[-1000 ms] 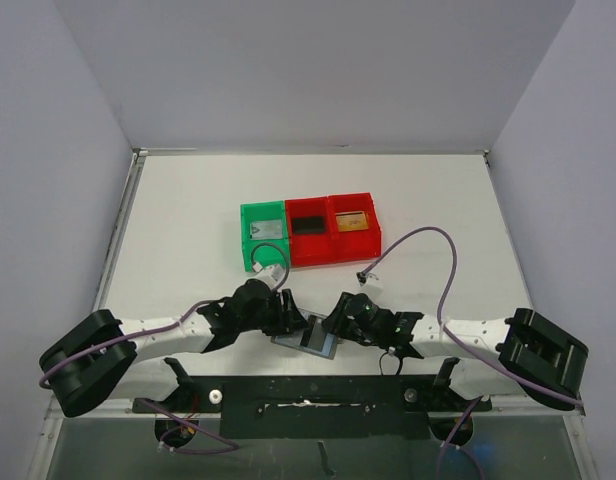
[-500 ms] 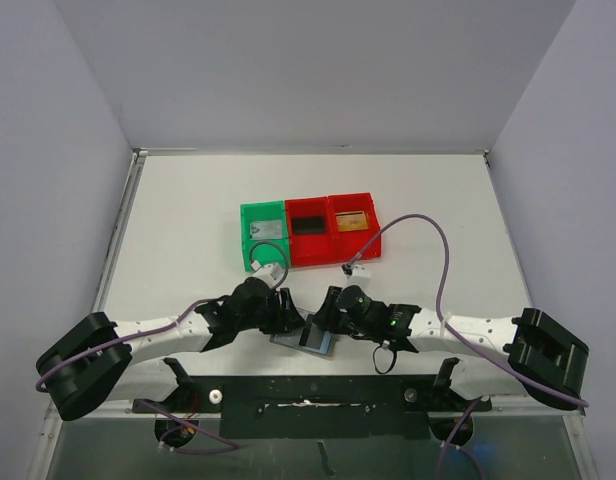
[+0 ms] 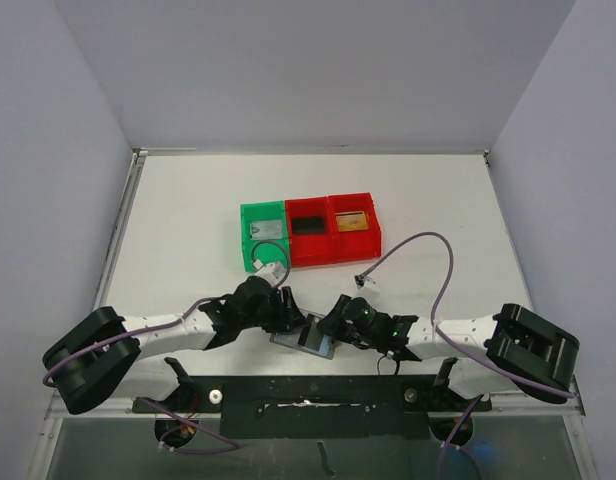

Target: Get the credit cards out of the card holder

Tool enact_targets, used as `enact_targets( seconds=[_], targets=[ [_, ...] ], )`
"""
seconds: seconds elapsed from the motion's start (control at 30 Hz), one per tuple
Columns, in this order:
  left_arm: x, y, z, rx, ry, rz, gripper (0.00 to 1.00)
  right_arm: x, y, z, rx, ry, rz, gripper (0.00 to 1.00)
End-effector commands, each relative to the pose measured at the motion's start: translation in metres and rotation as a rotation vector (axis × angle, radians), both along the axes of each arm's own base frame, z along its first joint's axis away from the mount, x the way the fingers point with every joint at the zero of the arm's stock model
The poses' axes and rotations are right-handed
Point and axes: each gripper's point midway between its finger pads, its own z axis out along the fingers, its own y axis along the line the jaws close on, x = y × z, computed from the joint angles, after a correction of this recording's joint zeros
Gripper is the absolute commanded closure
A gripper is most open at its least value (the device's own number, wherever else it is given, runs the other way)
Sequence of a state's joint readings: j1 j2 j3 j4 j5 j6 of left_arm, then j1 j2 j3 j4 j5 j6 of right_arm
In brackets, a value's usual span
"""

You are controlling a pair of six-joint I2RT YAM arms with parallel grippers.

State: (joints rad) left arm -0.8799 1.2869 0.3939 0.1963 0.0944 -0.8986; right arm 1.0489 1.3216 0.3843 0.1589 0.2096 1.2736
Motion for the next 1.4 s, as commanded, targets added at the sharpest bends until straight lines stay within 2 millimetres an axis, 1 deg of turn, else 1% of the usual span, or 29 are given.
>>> enact_targets(
  seconds=[0.0,0.1,0.23,0.33,0.5,0.6,0.97,1.13,1.2,1.27,1.37],
  targets=[
    [-0.012,0.020,-0.032,0.103,0.071,0.004,0.57,-0.032,-0.050,-0.054,-0.137,0.123,-0.042,0.80],
    [-0.016,0.017,-0.033,0.080,0.086,-0.016,0.60,-0.033,-0.054,-0.055,-0.129,0.120,-0.053,0.80],
    [-0.028,0.001,-0.026,-0.023,0.119,-0.080,0.64,-0.033,-0.051,-0.055,-0.107,0.114,-0.043,0.80],
    [-0.034,-0.004,-0.025,-0.069,0.148,-0.095,0.67,-0.034,-0.052,-0.058,-0.119,0.123,-0.046,0.80],
    [-0.036,-0.005,-0.023,-0.093,0.166,-0.085,0.73,-0.035,-0.055,-0.058,-0.118,0.119,-0.051,0.80],
    [-0.035,-0.009,-0.017,-0.127,0.165,-0.079,0.80,-0.034,-0.056,-0.056,-0.112,0.114,-0.056,0.80],
    [-0.034,-0.026,-0.004,-0.282,0.205,-0.057,0.81,-0.035,-0.056,-0.058,-0.111,0.116,-0.050,0.80],
    [-0.029,-0.025,-0.008,-0.294,0.219,-0.006,0.81,-0.036,-0.057,-0.058,-0.113,0.117,-0.049,0.80],
    [-0.028,-0.024,-0.009,-0.292,0.214,0.007,0.82,-0.036,-0.057,-0.056,-0.113,0.115,-0.051,0.80],
    [-0.025,-0.022,-0.009,-0.280,0.202,0.018,0.83,-0.034,-0.055,-0.051,-0.108,0.102,-0.041,0.80],
    [-0.022,-0.019,-0.010,-0.233,0.184,0.025,0.84,-0.027,-0.048,-0.032,-0.111,0.059,-0.013,0.76]
  ],
)
